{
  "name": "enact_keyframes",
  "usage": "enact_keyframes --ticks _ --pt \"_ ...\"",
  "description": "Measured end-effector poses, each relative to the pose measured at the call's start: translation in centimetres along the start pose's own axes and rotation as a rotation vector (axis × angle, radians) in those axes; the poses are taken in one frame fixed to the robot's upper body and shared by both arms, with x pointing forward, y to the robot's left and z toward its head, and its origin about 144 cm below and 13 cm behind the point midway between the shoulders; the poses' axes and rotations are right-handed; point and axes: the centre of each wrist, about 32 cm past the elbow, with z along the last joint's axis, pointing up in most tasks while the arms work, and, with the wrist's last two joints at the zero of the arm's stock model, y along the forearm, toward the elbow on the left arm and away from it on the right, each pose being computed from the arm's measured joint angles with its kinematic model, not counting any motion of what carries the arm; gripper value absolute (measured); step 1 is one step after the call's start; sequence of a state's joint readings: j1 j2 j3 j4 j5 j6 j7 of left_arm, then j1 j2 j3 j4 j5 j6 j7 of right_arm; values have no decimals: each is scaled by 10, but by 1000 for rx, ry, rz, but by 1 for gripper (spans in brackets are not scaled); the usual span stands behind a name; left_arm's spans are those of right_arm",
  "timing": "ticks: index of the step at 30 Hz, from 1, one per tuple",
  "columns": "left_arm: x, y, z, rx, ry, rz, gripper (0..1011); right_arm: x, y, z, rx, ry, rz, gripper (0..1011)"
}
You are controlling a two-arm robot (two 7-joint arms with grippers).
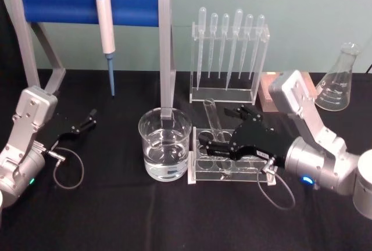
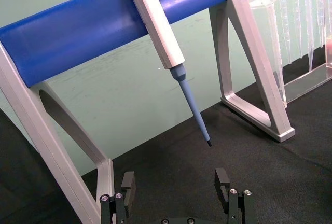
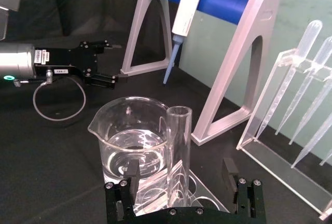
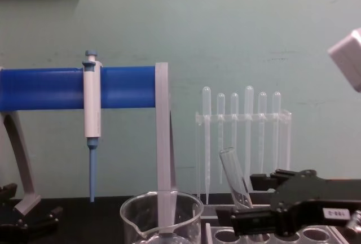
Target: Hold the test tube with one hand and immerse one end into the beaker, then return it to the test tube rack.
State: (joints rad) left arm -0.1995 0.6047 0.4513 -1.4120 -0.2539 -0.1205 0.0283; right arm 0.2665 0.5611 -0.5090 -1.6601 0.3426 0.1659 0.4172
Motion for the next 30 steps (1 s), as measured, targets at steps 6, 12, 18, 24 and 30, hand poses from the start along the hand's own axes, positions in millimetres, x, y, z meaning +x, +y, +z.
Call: enact_keyframes --ticks 6,12,18,24,30 --pt "0 0 0 0 0 0 1000 11 9 10 -31 26 32 954" --pt "0 0 0 0 0 0 1000 14 11 16 -47 25 42 817" --pt "0 0 0 0 0 0 1000 14 11 17 -53 17 47 609" --pt "0 0 0 0 0 0 1000 14 11 17 -55 11 49 448" --pt "0 0 0 0 0 0 1000 13 10 17 -53 13 48 236"
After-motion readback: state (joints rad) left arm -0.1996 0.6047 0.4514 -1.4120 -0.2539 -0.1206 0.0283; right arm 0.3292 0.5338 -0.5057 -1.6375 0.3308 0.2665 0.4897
